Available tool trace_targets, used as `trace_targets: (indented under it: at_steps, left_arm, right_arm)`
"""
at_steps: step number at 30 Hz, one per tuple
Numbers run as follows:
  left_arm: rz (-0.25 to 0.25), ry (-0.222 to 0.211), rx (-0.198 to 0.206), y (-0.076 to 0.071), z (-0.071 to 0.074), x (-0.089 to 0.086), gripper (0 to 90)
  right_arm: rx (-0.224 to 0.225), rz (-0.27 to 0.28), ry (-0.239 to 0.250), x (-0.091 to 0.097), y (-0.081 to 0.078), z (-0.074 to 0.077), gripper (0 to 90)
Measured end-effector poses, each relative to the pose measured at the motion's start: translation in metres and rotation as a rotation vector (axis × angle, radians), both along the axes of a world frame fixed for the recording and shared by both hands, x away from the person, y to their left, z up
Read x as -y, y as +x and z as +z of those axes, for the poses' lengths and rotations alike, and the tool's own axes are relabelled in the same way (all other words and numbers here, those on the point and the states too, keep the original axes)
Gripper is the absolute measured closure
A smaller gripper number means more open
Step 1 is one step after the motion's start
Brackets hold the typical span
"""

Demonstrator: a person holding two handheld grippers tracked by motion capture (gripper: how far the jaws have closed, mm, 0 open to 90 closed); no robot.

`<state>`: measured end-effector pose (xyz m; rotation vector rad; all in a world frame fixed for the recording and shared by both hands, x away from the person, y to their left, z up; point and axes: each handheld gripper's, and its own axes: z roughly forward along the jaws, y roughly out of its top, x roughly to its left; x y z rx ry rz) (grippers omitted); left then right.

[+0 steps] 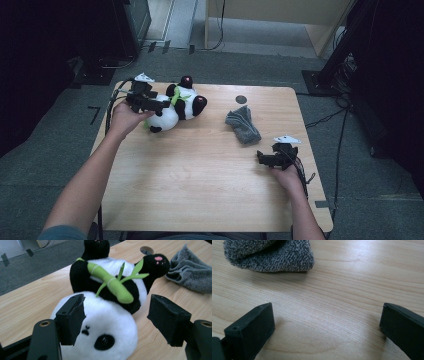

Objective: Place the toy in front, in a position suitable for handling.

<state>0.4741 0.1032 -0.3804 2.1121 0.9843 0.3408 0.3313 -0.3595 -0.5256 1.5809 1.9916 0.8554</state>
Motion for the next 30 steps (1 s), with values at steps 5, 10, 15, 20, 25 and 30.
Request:
trace_targets:
  at_steps: [5, 10, 15, 20, 25, 30]
  left_arm:
    - [-0.014, 0.008, -0.010, 0.010, -0.002, 0.015, 28.2]
    - [-0.035, 0.030, -0.008, 0.015, -0.008, 0.032, 26.9]
    - [-0.033, 0.059, -0.020, 0.023, -0.025, 0.043, 26.2]
    - [-0.006, 0.054, -0.021, 0.028, -0.040, 0.045, 25.6]
    - [0.033, 0.087, 0.068, 0.024, -0.048, 0.046, 32.6]
    - [0.034, 0.085, 0.079, 0.023, -0.050, 0.045, 38.6]
  right_arm:
    - [0.000, 0.002, 0.000, 0.000, 0.000, 0.000, 0.0]
    - [0.000, 0.004, 0.002, 0.000, 0.000, 0.000, 0.0]
    - [0.000, 0.005, 0.001, 0.000, 0.000, 0.000, 0.0]
    - [0.000, 0.006, 0.001, 0.000, 0.000, 0.000, 0.0]
    - [-0.002, 0.008, 0.002, -0.001, 0.000, 0.000, 0.0]
    - [-0.001, 0.016, 0.000, -0.001, 0.000, 0.000, 0.0]
